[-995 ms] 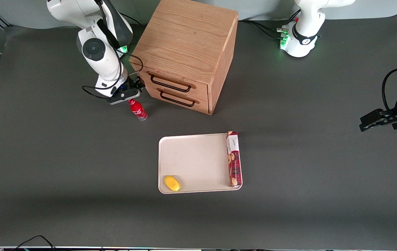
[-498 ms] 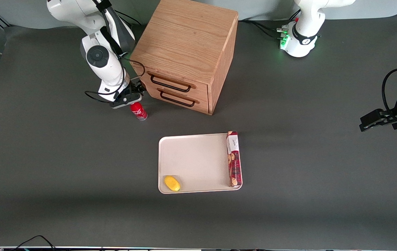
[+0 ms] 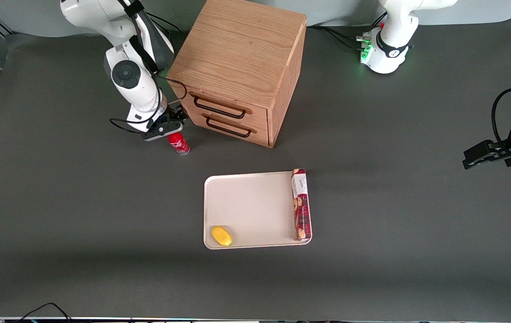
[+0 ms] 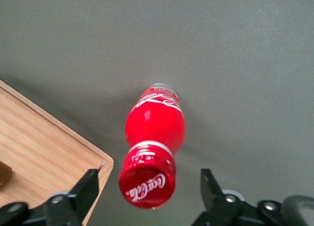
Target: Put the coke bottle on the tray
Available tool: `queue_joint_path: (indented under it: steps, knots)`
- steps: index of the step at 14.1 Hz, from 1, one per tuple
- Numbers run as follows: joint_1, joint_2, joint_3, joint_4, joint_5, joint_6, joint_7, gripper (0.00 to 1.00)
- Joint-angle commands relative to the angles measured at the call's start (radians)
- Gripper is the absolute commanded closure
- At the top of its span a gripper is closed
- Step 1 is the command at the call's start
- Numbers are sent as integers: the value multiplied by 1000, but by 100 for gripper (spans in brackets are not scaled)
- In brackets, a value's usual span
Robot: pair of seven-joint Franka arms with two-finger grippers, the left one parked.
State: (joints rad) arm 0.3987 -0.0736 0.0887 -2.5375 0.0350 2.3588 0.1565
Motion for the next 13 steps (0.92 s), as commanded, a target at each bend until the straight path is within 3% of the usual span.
queue_joint_path:
  steps: [1,4,6,13]
  knots:
    - [-3,9,-4,13,-12,11,-21,46]
    - [-3,8,-4,13,-12,11,-21,89]
    - [-1,8,-4,13,-12,11,-21,100]
    - [0,6,-4,34,-12,-3,-21,100]
